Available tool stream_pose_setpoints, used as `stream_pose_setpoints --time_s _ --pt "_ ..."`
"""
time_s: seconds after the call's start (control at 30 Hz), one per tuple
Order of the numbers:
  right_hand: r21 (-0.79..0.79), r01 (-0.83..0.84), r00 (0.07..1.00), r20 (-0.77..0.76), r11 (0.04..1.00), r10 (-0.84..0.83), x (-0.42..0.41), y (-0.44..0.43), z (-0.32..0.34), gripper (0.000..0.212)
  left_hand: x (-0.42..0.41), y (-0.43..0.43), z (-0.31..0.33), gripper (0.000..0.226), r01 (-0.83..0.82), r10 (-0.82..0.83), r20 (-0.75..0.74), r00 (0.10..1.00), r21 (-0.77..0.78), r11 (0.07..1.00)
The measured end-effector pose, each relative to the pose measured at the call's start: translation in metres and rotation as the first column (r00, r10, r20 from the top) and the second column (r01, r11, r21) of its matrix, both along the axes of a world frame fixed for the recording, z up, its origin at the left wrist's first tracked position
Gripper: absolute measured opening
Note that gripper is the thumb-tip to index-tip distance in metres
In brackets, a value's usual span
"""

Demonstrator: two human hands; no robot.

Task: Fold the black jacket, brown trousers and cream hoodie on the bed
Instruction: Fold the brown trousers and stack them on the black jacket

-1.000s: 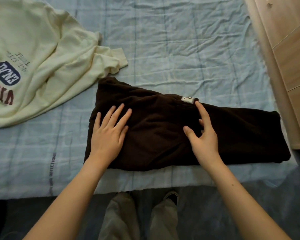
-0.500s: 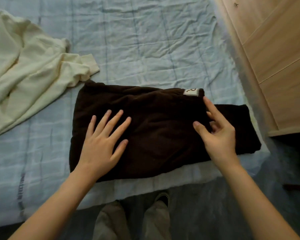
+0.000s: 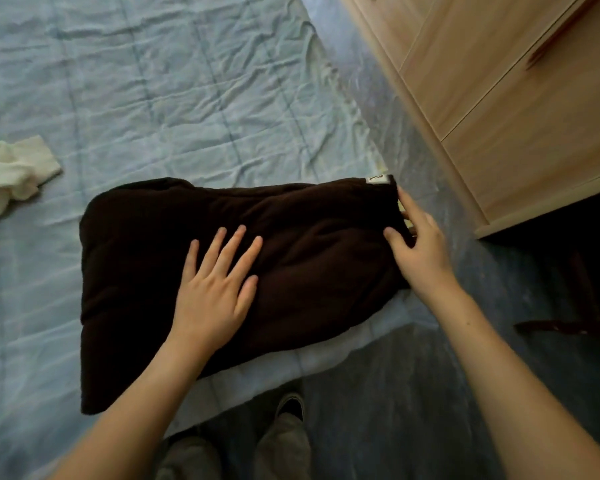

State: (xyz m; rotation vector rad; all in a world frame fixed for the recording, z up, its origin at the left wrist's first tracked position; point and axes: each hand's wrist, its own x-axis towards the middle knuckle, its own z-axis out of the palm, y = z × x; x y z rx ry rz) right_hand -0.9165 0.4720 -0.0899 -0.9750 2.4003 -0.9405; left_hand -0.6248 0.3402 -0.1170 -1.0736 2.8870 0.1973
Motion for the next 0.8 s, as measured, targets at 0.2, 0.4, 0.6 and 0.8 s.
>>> stream_pose_setpoints --time_s 0.2,0.4,0.6,0.8 --pt "0.066 -0.146 0.827 -0.539 0.987 0.159 0.056 -0.004 0.014 0.062 0.0 0.002 -0.001 0.058 0.003 -0.003 -0.001 1.0 -0.016 1.0" --pt "0.338 -0.19 0.852 -0.409 0.922 0.326 0.046 0.002 -0.035 0.066 0.002 0.001 -0.019 0.058 0.03 -0.03 -0.014 0.999 0.005 1.0" --pt "0.332 -0.12 0.844 -0.463 0.936 0.272 0.06 -0.007 -0.003 0.066 0.009 -0.006 0.013 0.057 0.084 -0.084 -0.012 0.996 0.029 0.996" --pt "0.249 -0.351 0.754 -0.496 0.902 0.431 0.129 -0.054 -0.013 0.063 0.072 -0.05 0.012 0.057 -0.175 0.172 -0.032 0.985 -0.147 0.974"
